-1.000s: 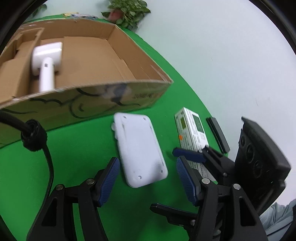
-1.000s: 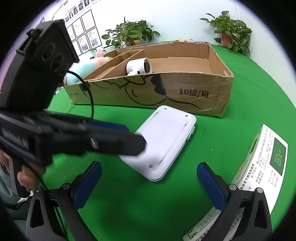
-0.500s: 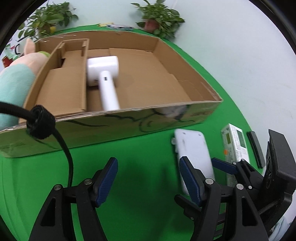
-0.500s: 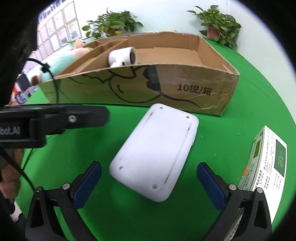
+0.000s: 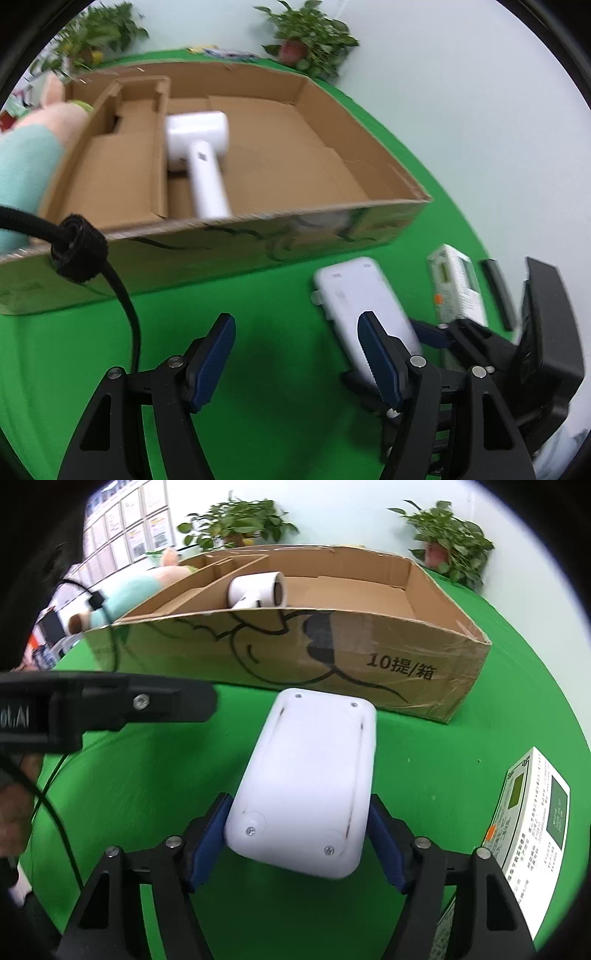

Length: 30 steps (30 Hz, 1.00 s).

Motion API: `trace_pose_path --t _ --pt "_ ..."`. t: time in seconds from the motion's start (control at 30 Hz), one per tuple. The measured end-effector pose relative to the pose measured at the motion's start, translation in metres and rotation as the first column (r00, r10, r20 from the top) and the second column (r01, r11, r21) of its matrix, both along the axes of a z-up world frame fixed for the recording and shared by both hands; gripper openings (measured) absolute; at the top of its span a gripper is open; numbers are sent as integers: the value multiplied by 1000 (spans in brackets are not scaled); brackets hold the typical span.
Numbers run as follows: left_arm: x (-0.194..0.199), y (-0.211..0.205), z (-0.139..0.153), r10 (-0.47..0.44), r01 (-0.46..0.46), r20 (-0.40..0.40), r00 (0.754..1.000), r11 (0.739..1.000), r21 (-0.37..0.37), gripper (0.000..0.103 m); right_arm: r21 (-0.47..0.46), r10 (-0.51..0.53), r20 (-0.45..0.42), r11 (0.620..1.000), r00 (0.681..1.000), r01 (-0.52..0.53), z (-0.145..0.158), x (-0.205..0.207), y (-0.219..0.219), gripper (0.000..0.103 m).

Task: Organize objects
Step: 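Close the right gripper on the white rounded device's edge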

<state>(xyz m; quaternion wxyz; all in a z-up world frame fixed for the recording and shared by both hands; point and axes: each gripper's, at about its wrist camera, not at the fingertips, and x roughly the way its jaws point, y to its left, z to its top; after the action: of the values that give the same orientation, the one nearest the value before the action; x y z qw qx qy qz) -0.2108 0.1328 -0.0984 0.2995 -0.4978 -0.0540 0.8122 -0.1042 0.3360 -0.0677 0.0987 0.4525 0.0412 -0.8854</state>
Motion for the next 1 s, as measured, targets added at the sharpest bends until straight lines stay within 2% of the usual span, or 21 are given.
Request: trace_pose_path --t 0.13,0.2,0.37,0.43,0.5,0.77,0.87,1.0 --pt "1 9 -13 -129 103 146 981 979 173 67 -35 61 23 998 998 -60 3 12 -4 71" --pt "2 12 -17 -151 114 173 973 972 206 67 -63 75 33 995 997 -73 5 14 -6 71" --pt "4 8 -22 -136 86 203 970 968 237 67 -72 56 34 996 998 -54 5 14 -12 71" --pt "4 5 -23 -128 78 208 970 969 235 64 -65 57 34 996 998 -55 5 12 -16 71" --pt "3 2 -27 -118 66 227 967 972 226 56 -70 65 35 996 997 -62 6 12 -19 71" --pt "3 -7 -30 -93 39 241 966 975 218 44 -113 63 43 992 997 -58 8 11 -18 70" --pt "7 3 -31 -92 46 227 970 979 201 40 -121 64 43 991 997 -58 9 13 -21 70" --pt "10 0 -24 -78 36 205 976 979 199 28 -127 60 42 990 997 -54 10 12 -19 70"
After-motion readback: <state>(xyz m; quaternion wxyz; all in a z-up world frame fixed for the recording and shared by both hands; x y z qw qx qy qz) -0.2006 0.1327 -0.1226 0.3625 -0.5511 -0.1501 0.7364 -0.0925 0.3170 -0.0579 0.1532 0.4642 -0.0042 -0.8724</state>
